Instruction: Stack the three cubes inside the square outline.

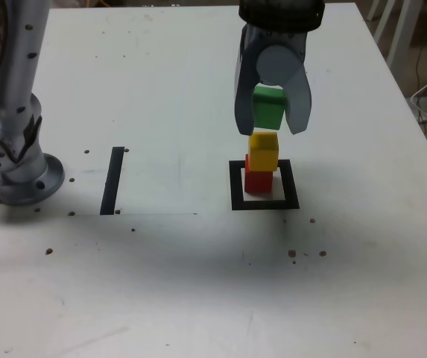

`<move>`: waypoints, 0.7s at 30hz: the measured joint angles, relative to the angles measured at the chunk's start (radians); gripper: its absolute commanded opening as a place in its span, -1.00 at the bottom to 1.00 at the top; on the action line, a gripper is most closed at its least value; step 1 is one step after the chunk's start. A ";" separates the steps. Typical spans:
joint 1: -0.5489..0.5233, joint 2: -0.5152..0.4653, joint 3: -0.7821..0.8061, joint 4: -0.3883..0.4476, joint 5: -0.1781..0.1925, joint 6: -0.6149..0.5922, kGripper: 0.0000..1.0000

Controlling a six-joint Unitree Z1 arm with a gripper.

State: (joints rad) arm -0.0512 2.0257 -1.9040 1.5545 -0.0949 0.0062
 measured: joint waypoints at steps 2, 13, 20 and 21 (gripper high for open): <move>0.003 0.000 0.003 -0.003 -0.001 0.002 -0.44; 0.018 0.015 0.029 -0.024 -0.015 0.017 -0.44; 0.018 0.024 0.046 -0.037 -0.019 0.021 -0.44; 0.018 0.026 0.047 -0.037 -0.020 0.022 -0.44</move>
State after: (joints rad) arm -0.0330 2.0517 -1.8567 1.5173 -0.1151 0.0281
